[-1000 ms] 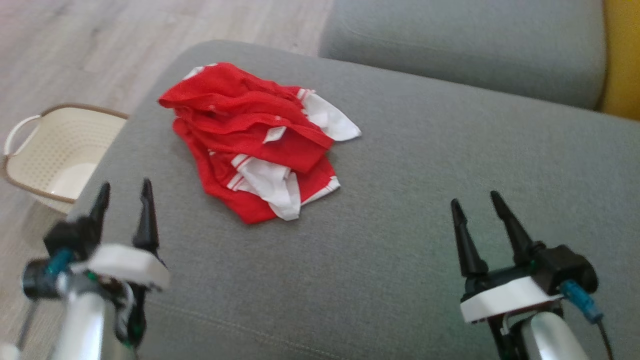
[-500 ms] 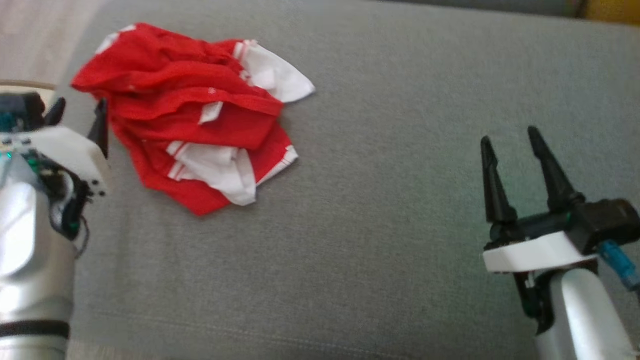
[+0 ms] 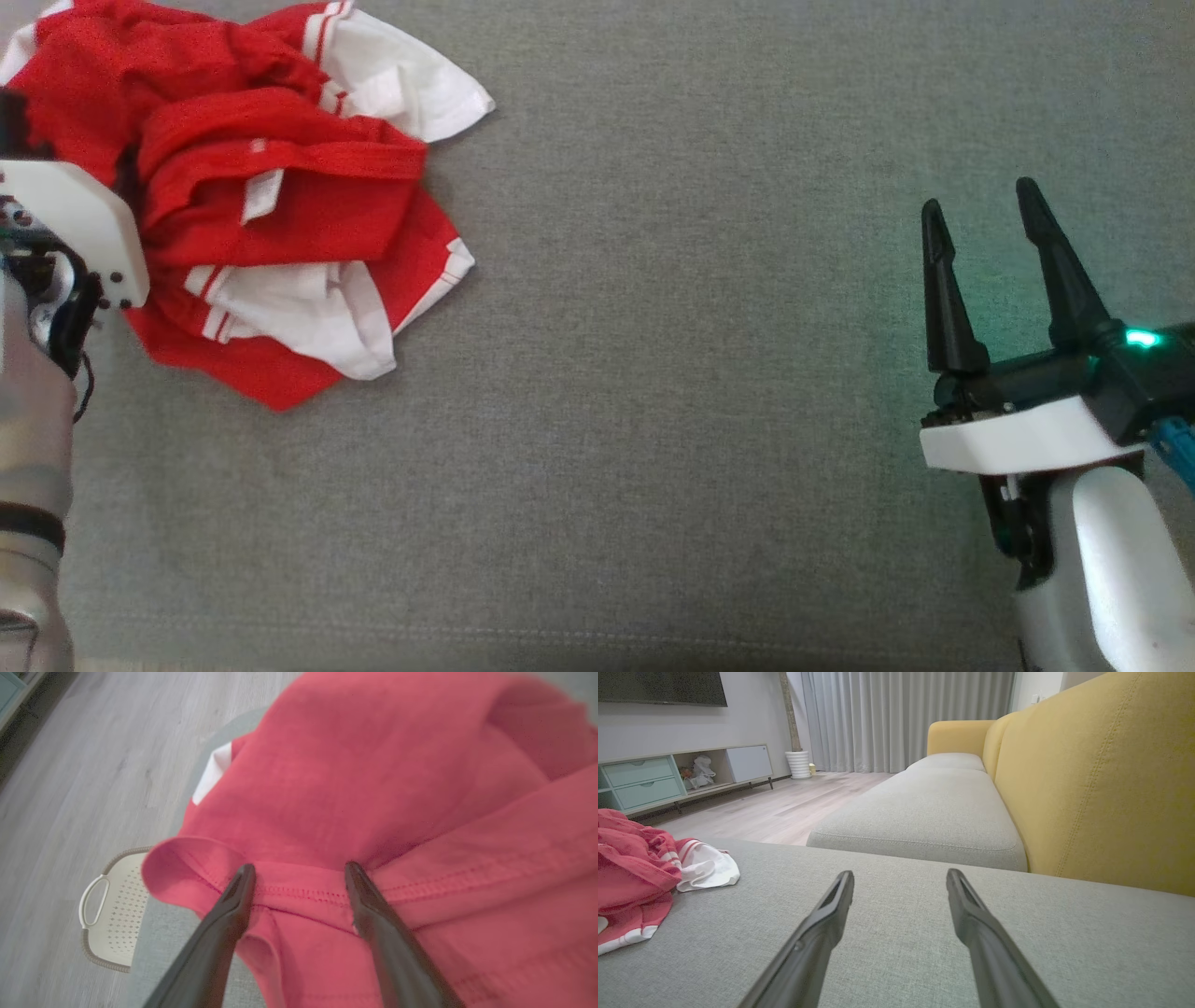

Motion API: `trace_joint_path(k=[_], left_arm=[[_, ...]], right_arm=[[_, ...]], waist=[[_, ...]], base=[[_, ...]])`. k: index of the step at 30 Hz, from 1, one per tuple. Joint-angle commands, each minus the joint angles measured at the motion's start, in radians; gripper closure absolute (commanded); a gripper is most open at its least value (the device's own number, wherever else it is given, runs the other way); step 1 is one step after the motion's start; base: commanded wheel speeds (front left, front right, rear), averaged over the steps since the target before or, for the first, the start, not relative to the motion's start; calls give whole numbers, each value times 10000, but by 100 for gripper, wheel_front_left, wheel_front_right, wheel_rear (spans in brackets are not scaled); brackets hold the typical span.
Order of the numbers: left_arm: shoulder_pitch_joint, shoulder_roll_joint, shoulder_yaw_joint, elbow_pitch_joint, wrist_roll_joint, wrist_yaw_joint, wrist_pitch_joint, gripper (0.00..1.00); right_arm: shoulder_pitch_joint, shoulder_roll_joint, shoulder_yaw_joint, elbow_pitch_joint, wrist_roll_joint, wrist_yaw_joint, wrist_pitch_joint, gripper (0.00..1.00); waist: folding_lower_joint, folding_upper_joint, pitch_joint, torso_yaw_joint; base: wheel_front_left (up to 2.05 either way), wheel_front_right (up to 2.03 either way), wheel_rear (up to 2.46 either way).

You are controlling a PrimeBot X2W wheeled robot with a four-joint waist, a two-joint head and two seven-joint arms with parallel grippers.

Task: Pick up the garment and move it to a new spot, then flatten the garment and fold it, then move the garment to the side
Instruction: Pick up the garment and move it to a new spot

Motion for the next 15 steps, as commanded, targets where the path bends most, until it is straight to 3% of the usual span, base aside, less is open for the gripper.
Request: trace_joint_path(k=[1, 3, 15], left_arm=[[-423, 656, 229, -66, 29, -39, -31, 0], [-614, 611, 200, 277, -60, -43, -69, 100], [-1160, 512, 571, 495, -593, 199, -2910, 100]], right_arm=[[-237, -86, 222, -378, -35, -9, 13, 0], [-310, -75, 165, -376, -30, -9, -17, 0], [-143, 117, -98, 252, 16, -9, -350, 0]], waist=[[-2, 0, 121, -121], [-2, 0, 200, -157], [-2, 0, -877, -15]], base=[[0, 0, 0], [0, 0, 0], [0, 0, 0]])
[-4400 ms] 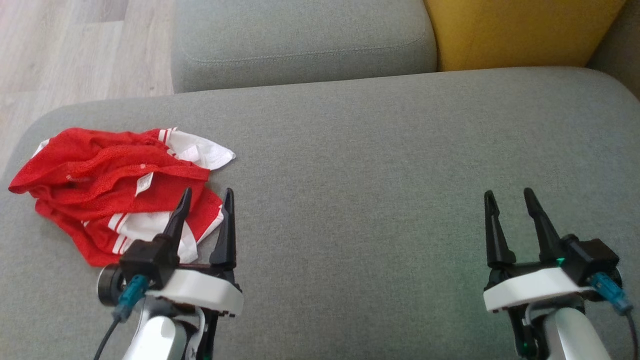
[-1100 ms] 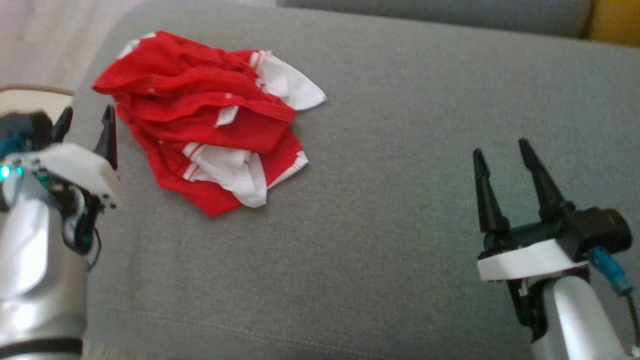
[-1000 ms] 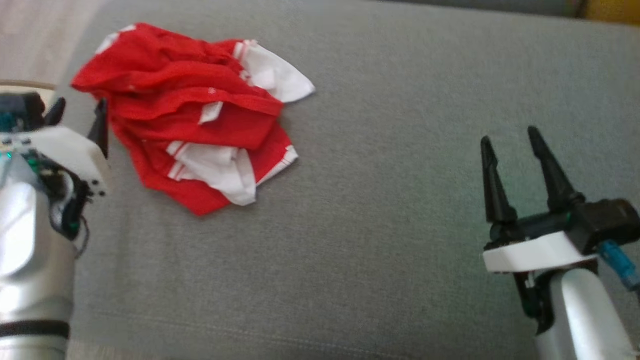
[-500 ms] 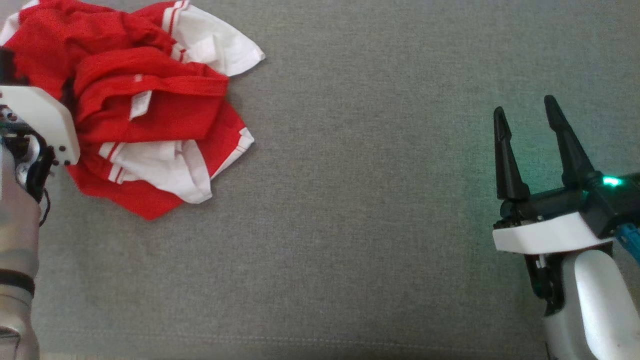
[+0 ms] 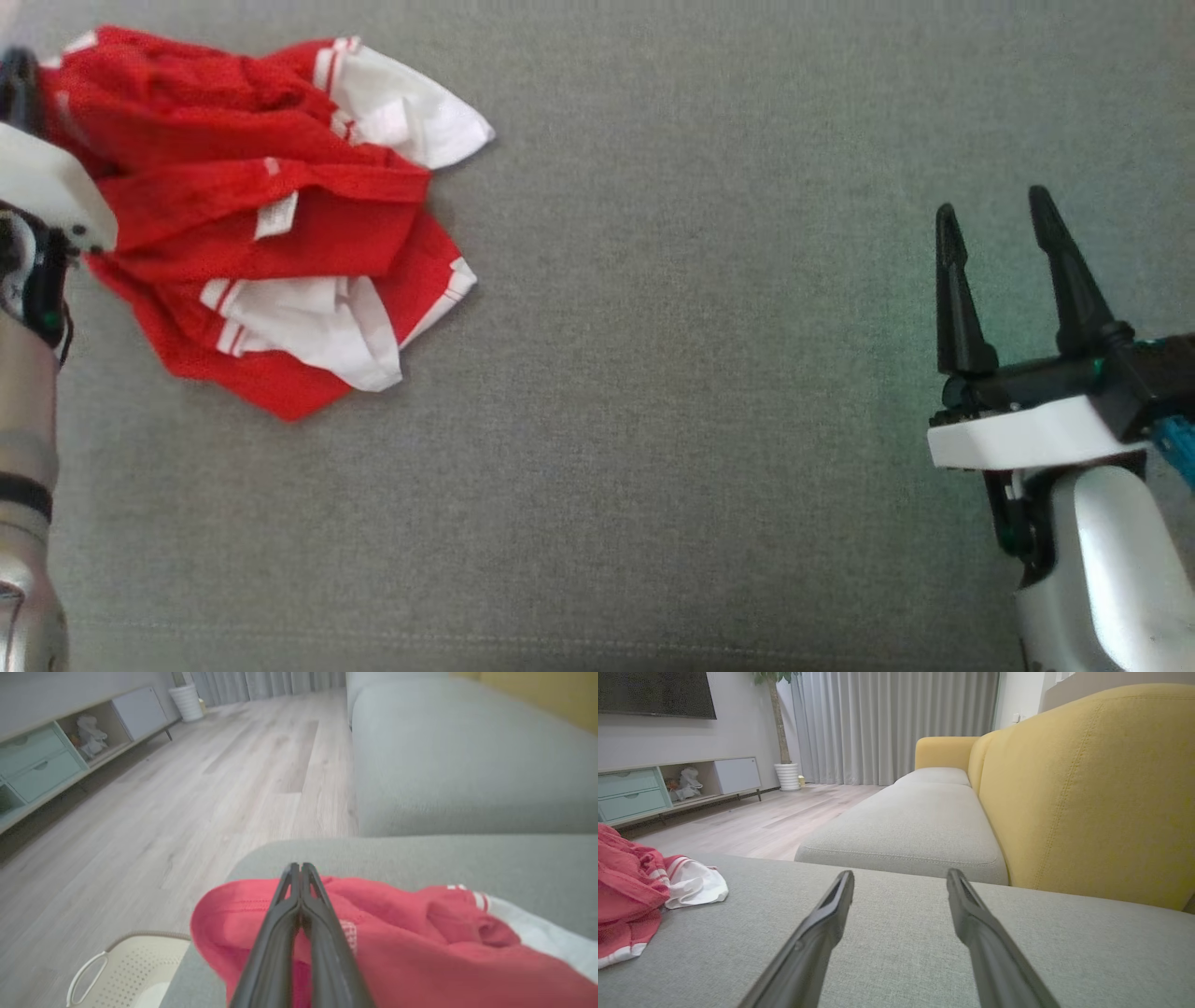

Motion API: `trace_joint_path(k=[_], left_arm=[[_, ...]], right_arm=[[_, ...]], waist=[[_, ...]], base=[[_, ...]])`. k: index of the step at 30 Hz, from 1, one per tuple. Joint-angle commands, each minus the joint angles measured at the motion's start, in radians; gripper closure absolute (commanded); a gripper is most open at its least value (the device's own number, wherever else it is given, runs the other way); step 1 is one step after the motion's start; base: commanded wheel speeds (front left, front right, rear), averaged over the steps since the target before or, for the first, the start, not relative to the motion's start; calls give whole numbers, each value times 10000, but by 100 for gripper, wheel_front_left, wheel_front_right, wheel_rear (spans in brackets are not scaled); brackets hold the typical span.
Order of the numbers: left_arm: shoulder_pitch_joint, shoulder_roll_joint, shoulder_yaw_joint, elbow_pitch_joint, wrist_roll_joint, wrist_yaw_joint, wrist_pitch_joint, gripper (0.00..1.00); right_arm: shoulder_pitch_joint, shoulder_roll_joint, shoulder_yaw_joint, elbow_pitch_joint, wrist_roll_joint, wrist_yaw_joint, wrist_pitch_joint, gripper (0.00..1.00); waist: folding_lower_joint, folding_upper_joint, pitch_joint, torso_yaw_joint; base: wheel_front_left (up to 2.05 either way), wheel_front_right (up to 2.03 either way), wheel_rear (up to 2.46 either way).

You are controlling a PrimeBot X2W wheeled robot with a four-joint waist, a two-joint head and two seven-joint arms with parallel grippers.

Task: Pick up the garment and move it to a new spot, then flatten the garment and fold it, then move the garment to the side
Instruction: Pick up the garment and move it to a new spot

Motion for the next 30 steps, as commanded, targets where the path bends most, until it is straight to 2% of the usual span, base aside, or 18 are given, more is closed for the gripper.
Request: trace_joint_path(k=[1, 6, 12, 16, 23, 30], left_arm=[[-448, 528, 267, -388, -40, 78, -221, 100], [-557, 349, 399, -1344, -271, 56, -692, 100], [-340, 1, 375, -3140, -458, 16, -794, 100], [-268, -437, 56, -4647, -539, -31, -787, 100], [-1017, -1419, -773, -7091, -583, -26, 46, 100], [-2091, -2656, -1677, -7638, -470, 326, 644, 100]], right_arm=[[19, 86, 214, -231, 25, -9, -115, 0], [100, 167, 232, 59, 101, -9, -220, 0], [208, 225, 346, 411, 211, -9, -351, 0], [188, 239, 396, 603, 308, -9, -440, 0], [-93, 244, 566, 836, 804, -9, -625, 0], [-428, 245, 564, 902, 1053, -9, -721, 0]], waist=[[0, 0, -425, 135], [0, 0, -1068, 312], [0, 0, -1734, 381], [0, 0, -2107, 268], [0, 0, -2379, -440], [0, 0, -2251, -1537]], base=[[0, 0, 0], [0, 0, 0], [0, 0, 0], [0, 0, 0], [0, 0, 0], [0, 0, 0]])
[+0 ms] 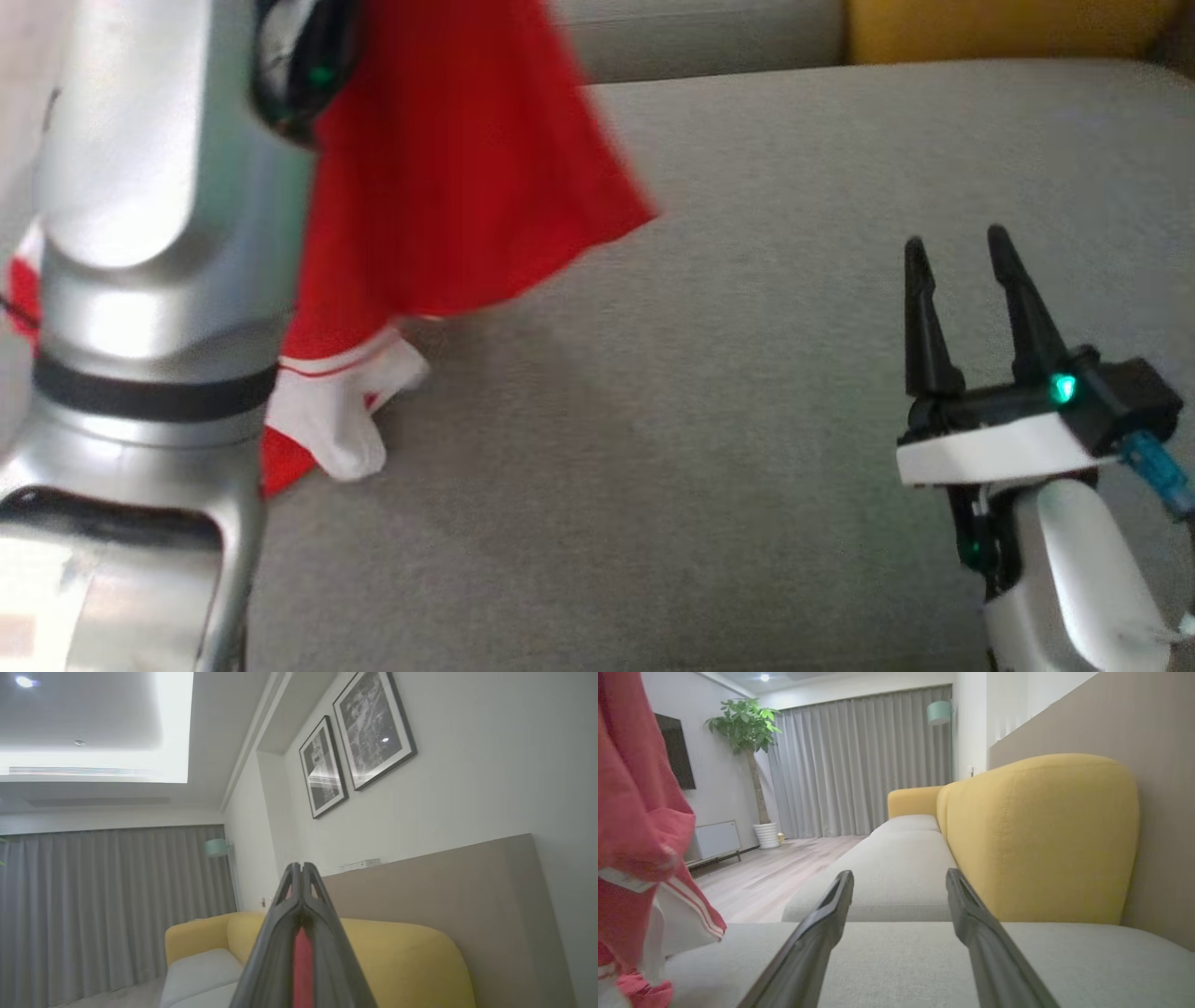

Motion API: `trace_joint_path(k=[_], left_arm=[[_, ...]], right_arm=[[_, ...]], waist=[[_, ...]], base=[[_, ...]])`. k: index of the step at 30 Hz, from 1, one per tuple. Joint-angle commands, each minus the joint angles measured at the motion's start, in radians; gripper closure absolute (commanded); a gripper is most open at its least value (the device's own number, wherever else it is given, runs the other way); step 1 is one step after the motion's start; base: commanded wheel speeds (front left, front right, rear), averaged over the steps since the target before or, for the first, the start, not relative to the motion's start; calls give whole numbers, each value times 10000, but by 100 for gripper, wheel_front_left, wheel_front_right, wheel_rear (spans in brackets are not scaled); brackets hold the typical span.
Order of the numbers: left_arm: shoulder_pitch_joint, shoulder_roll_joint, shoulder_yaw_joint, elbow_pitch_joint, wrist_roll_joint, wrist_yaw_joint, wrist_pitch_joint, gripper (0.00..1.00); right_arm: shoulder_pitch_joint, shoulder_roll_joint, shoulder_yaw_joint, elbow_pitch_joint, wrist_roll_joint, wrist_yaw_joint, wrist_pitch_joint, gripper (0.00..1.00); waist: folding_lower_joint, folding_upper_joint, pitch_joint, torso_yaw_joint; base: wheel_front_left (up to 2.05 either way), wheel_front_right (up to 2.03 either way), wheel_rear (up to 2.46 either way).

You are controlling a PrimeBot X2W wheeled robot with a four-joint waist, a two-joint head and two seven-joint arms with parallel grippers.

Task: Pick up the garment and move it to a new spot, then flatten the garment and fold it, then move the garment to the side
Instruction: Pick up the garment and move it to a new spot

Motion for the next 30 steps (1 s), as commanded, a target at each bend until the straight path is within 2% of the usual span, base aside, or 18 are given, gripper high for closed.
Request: trace_joint_path(k=[1, 5, 9, 10, 11, 12, 16, 19, 24, 28, 30], left_arm=[[-580, 183, 100, -281, 20, 101, 67, 100], [-897, -120, -471, 85, -242, 340, -97, 100], [-1334, -194, -1167, 605, -756, 751, -514, 100], [-1451, -197, -1437, 710, -984, 886, -633, 93], [-1547, -198, -1724, 835, -1232, 1023, -745, 56], [-1616, -199, -2004, 996, -1523, 1147, -830, 0], [-1867, -201, -3340, 1931, -2575, 1039, -770, 0], [-2038, -202, -3807, 2604, -2865, 1044, -910, 0], [-1980, -118, -3802, 3584, -2943, 905, -1225, 0], [-1326, 341, -3385, 3731, -3050, 819, -1373, 0], [-1039, 510, -3255, 3663, -3061, 825, -1387, 0]], right_arm=[[-518, 2, 230, -308, 102, -9, -116, 0], [-743, 2, 423, -255, 279, -9, -131, 0], [-921, 2, 705, -319, 471, -9, -134, 0], [-963, 2, 777, -335, 527, -9, -134, 0], [-998, 2, 831, -349, 571, -9, -135, 0], [-1029, 2, 884, -359, 612, -9, -135, 0], [-1114, 2, 908, -428, 779, -9, -136, 0], [-1135, 2, 819, -514, 854, -9, -136, 0], [-1064, 3, 662, -586, 686, -9, -136, 0], [-865, 3, 350, -538, 324, -9, -137, 0], [-801, 3, 319, -509, 220, -9, -137, 0]], waist=[[1, 0, 110, -601], [1, 0, 144, -1521], [1, 0, 313, -2396], [1, 0, 375, -2605], [1, 0, 437, -2781], [1, 0, 499, -2945], [1, 0, 777, -3328], [1, 0, 921, -3319], [1, 0, 937, -2801], [1, 0, 709, -2019], [1, 0, 639, -1839]], base=[[0, 0, 0], [0, 0, 0], [0, 0, 0], [0, 0, 0], [0, 0, 0], [0, 0, 0], [0, 0, 0], [0, 0, 0], [0, 0, 0], [0, 0, 0], [0, 0, 0]])
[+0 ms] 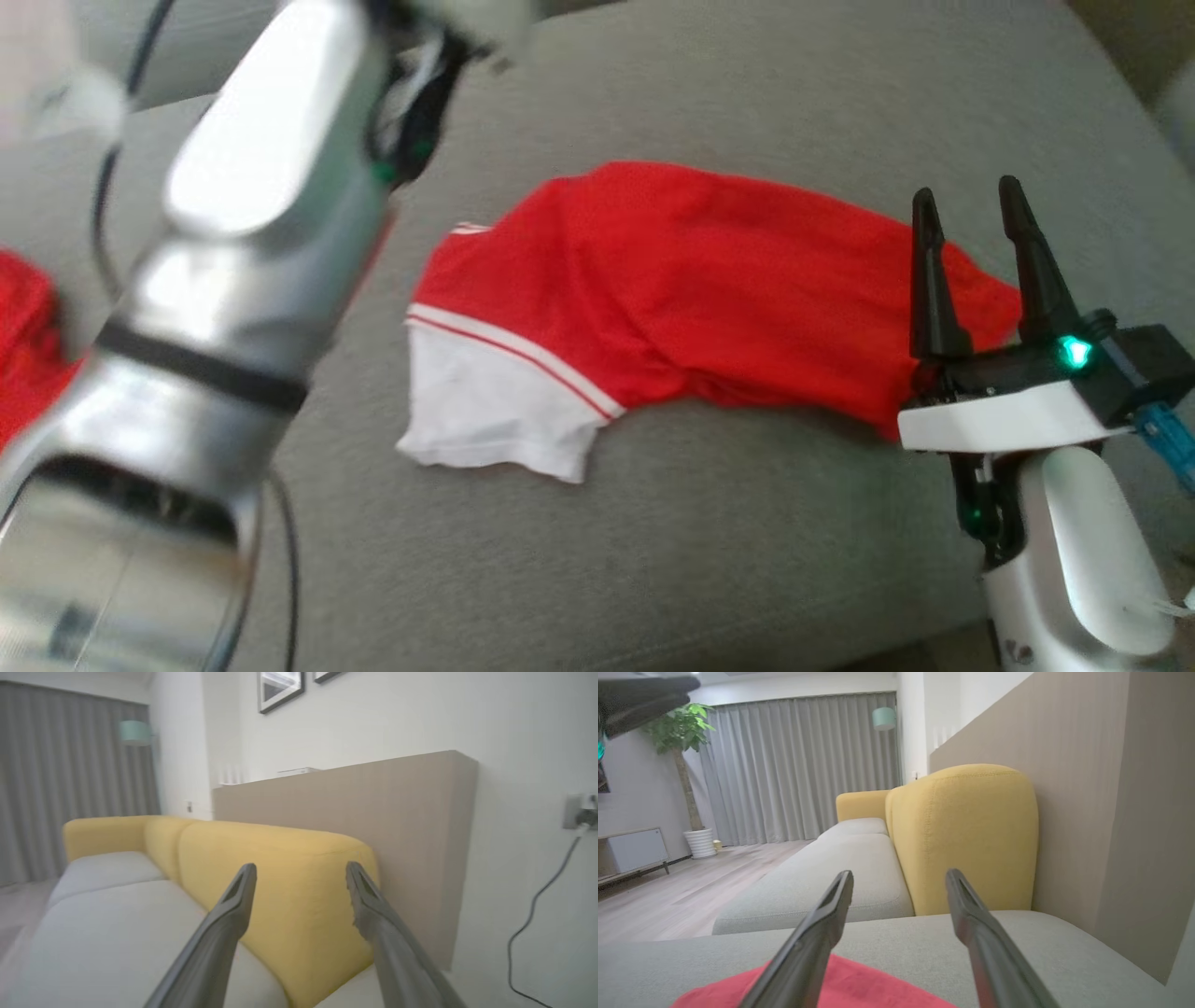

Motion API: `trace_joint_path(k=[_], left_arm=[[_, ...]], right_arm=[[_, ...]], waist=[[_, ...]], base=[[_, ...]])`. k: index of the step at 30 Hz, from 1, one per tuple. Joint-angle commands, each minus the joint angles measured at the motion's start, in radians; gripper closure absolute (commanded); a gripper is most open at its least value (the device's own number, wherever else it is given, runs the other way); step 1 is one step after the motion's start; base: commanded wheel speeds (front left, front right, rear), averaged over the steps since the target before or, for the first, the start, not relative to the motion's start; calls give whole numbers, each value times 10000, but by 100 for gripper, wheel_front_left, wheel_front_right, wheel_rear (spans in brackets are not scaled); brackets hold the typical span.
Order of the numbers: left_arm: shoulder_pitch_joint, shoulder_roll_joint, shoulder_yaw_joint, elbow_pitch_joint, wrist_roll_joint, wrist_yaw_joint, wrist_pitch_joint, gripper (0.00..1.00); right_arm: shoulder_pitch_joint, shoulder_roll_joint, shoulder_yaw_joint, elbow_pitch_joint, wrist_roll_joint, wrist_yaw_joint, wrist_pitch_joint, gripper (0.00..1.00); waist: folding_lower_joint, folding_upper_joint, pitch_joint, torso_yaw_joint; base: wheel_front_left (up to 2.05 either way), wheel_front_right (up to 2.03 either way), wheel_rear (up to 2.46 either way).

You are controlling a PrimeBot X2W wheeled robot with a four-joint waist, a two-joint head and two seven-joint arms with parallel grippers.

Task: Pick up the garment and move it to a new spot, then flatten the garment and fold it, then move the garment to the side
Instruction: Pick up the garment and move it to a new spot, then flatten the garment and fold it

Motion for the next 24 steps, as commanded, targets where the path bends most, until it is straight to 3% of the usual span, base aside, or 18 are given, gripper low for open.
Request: trace_joint_path(k=[1, 7, 12, 19, 24], left_arm=[[283, 598, 491, -430, -119, -56, -55, 0], [3265, 1441, 1571, -2060, -52, -89, -63, 0], [6064, 1654, 2390, -3464, 102, -27, -64, 0], [9245, 1063, 3762, -4956, 614, 81, -65, 0], [9719, 506, 4607, -5310, 1017, -257, -66, 0]], right_arm=[[-80, 6, 157, -299, -172, -9, -64, 0], [546, 7, -137, -168, -628, -9, -64, 0], [1029, 7, -259, -75, -718, -9, -64, 0], [1451, 7, -291, 2, -798, -9, -64, 0], [1446, 7, -201, -23, -1020, -9, -36, 0]], waist=[[0, 0, -341, 731], [0, 0, -859, 1862], [0, 0, -1218, 2450], [0, 0, -1477, 2822], [0, 0, -1351, 3046]], base=[[0, 0, 0], [0, 0, 0], [0, 0, 0], [0, 0, 0], [0, 0, 0]])
